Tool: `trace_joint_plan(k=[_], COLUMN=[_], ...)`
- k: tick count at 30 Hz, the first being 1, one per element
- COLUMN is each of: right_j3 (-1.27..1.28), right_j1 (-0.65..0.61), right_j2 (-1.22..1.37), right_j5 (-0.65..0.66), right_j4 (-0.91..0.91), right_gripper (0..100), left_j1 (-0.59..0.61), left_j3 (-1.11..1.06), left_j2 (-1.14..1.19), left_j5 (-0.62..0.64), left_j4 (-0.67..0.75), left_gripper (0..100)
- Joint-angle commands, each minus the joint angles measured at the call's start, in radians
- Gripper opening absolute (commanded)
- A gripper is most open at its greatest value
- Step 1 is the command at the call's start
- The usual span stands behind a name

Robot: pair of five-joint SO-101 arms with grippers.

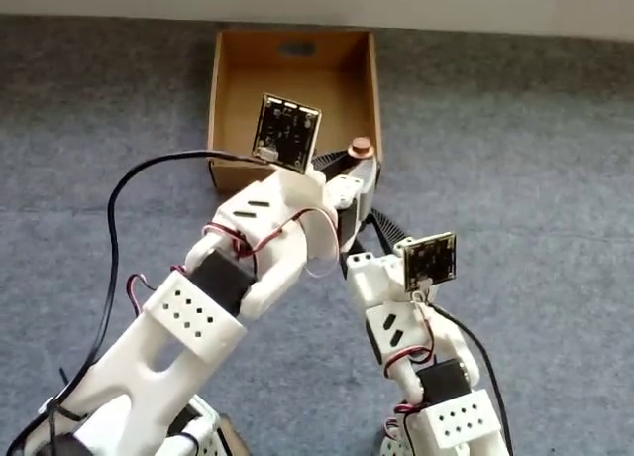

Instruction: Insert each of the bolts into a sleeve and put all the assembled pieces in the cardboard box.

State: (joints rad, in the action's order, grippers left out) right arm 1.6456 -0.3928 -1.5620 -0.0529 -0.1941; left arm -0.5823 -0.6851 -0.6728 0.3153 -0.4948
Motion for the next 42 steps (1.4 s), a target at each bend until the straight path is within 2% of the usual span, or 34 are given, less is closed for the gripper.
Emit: trace_joint_plan(k=[1, 6, 9, 14, 21, 26, 32, 38, 42], right_j3=[-0.018, -0.016, -0.018, -0.018, -0.018, -0.016, -0.015, -0.015, -0.015], right_j1=[0.030, 0.041, 0.041, 0.041, 0.041, 0.041, 0.041, 0.041, 0.041], right_j2=[-0.013, -0.013, -0.013, -0.013, -0.013, -0.013, -0.013, -0.013, -0.013], right_j5=[-0.003, -0.003, -0.003, -0.003, -0.003, -0.003, -0.003, -0.003, -0.003], right_j4=[0.016, 0.018, 0.018, 0.018, 0.018, 0.018, 0.018, 0.018, 0.018], right_gripper=[0.5, 0.5, 0.5, 0.5, 0.5, 0.5, 0.5, 0.5, 0.5], left_j1=[-0.007, -0.016, -0.018, -0.018, -0.018, -0.016, -0.007, -0.018, -0.007], left_j3=[0.008, 0.005, 0.005, 0.005, -0.058, -0.073, -0.067, -0.070, -0.076], left_j2=[0.004, 0.001, -0.025, -0.068, -0.076, -0.077, -0.081, -0.229, -0.312], left_j5=[0.005, -0.078, -0.107, -0.109, -0.109, -0.104, -0.104, -0.104, -0.103], left_j4=[-0.002, -0.009, -0.066, -0.143, -0.143, -0.146, -0.146, -0.192, -0.272], left_gripper=[1, 1, 1, 1, 1, 7, 8, 8, 15])
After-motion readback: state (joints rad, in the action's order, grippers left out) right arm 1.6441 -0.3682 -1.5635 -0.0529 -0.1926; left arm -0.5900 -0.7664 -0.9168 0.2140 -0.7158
